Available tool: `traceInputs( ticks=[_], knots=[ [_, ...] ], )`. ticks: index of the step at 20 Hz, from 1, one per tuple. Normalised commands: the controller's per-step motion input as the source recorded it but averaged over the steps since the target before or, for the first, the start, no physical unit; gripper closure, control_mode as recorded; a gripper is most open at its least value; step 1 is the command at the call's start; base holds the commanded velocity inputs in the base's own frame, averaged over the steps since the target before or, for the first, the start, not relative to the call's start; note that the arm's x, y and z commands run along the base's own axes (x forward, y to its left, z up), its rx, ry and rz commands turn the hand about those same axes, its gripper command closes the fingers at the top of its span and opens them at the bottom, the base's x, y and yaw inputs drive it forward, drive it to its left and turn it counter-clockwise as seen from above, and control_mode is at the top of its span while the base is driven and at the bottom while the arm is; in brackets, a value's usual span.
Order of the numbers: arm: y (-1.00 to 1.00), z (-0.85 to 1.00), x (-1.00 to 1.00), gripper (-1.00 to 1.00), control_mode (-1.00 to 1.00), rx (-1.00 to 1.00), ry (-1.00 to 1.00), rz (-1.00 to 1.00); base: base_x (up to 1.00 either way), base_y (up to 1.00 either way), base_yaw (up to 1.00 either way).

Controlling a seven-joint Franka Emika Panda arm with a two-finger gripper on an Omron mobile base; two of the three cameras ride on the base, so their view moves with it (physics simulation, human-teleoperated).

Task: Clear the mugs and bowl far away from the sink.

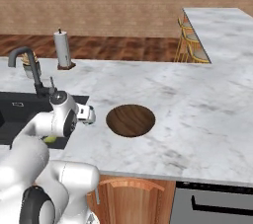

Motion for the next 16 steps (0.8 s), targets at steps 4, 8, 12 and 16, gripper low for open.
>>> traceInputs(
  ticks=[4, 8, 12, 16],
  knots=[
    [0.14, -0.13, 0.32, -1.0, -1.0, 0.0, -0.04, 0.03, 0.0, 0.0, 0.0],
    [0.0, -0.12, 0.31, -1.0, -1.0, 0.0, 0.0, 0.04, 0.0, 0.0, 0.0],
    [0.0, -0.1, 0.25, -1.0, -1.0, 0.0, 0.0, 0.04, 0.0, 0.0, 0.0],
    [0.0, -0.11, 0.09, -1.0, -1.0, 0.0, 0.0, 0.0, 0.0, 0.0, 0.0]
  ],
)
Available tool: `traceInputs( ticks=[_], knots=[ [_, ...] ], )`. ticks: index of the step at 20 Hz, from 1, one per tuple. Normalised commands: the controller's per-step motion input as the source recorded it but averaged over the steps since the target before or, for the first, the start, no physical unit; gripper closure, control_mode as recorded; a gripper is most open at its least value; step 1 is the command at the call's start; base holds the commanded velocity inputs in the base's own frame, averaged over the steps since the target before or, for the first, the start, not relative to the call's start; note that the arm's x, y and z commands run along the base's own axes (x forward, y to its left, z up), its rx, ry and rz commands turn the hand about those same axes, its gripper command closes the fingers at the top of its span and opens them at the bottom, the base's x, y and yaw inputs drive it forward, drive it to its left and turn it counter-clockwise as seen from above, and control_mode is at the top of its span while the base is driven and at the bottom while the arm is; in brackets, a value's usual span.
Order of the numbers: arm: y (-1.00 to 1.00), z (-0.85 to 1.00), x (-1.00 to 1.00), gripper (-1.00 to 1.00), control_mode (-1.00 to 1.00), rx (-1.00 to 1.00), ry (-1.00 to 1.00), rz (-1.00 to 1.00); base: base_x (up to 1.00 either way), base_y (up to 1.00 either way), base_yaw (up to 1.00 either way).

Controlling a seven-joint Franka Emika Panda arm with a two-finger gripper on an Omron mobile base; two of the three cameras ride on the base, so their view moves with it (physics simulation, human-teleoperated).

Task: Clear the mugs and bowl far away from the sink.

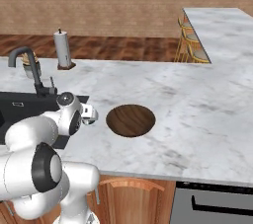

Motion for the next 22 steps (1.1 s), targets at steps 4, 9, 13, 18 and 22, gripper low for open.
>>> traceInputs(
  ticks=[4, 9, 13, 18, 22],
  knots=[
    [0.0, -0.11, 0.07, -1.0, -1.0, 0.0, 0.0, 0.0, 0.0, 0.0, 0.0],
    [0.0, -0.14, 0.09, -1.0, -1.0, 0.0, 0.0, 0.0, 0.0, 0.0, 0.0],
    [0.0, -0.14, 0.09, -1.0, -1.0, 0.0, 0.0, 0.0, 0.0, 0.0, 0.0],
    [0.0, -0.07, 0.13, -1.0, -1.0, 0.0, 0.0, 0.0, 0.0, 0.0, 0.0],
    [0.0, -0.07, 0.14, -1.0, -1.0, 0.0, 0.0, 0.0, 0.0, 0.0, 0.0]
  ],
)
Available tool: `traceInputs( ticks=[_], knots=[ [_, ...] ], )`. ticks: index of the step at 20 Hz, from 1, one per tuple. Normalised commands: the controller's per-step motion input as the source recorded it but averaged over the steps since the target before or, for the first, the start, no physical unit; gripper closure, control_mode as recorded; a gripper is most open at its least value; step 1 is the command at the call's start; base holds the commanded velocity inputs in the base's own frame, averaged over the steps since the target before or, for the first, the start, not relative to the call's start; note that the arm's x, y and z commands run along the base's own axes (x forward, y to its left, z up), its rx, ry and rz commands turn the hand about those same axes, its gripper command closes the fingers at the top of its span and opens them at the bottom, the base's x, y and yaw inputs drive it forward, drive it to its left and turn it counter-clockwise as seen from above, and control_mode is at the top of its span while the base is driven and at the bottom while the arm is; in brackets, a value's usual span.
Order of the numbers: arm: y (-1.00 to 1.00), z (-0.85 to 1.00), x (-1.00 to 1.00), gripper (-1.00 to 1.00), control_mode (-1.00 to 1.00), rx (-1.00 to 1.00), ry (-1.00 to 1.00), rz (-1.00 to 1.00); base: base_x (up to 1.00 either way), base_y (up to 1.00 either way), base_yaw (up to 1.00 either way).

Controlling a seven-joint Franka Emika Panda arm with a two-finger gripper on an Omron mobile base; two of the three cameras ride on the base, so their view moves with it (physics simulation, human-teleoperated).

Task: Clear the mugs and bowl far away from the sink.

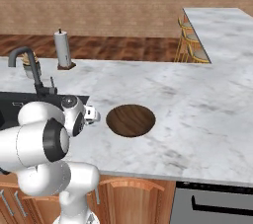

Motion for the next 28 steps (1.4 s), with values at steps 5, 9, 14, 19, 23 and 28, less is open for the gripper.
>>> traceInputs(
  ticks=[5, 9, 14, 19, 23, 28],
  knots=[
    [0.0, -0.12, 0.19, -1.0, -1.0, 0.0, 0.0, 0.0, 0.0, 0.0, 0.0],
    [0.01, -0.15, 0.21, -1.0, -1.0, 0.0, 0.0, 0.0, 0.0, 0.0, 0.0],
    [0.03, -0.16, 0.26, -1.0, -1.0, 0.0, 0.0, 0.0, 0.0, 0.0, 0.0],
    [0.17, -0.14, 0.23, 1.0, -1.0, 0.0, 0.0, 0.0, 0.0, 0.0, 0.0],
    [0.05, -0.14, 0.32, 1.0, -1.0, 0.0, 0.0, 0.0, 0.0, 0.0, 0.0],
    [0.0, -0.18, 0.35, 1.0, -1.0, 0.0, -0.01, 0.0, 0.0, 0.0, 0.0]
  ],
)
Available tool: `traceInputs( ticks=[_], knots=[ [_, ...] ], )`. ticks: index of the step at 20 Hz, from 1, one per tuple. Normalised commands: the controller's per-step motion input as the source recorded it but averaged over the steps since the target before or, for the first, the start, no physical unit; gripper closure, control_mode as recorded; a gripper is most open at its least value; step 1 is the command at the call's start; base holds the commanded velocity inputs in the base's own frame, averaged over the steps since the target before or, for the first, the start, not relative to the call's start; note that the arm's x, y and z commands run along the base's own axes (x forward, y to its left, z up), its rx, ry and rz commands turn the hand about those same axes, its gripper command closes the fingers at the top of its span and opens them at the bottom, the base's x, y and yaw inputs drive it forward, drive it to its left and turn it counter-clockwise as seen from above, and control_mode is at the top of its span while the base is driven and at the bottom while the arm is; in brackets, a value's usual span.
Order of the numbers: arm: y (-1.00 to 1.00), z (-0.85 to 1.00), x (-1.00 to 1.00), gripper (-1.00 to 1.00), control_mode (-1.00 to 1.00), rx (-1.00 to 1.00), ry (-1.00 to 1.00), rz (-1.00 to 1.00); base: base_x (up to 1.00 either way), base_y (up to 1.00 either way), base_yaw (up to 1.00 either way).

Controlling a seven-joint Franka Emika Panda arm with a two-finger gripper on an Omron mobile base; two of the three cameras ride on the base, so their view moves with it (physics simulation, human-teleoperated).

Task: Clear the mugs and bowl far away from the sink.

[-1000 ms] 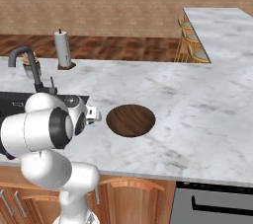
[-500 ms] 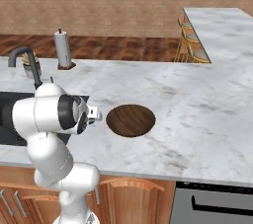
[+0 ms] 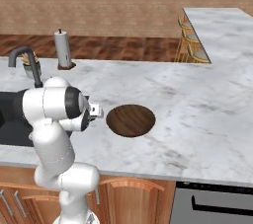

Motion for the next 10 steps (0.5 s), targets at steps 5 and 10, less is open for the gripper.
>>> traceInputs(
  ticks=[5, 10],
  knots=[
    [0.0, 0.02, 0.03, 1.0, -1.0, 0.0, -0.06, 0.0, 0.0, 0.0, 0.0],
    [0.01, 0.45, -0.21, 1.0, -1.0, 0.0, -0.09, -0.06, 0.0, 0.0, 0.0]
  ],
)
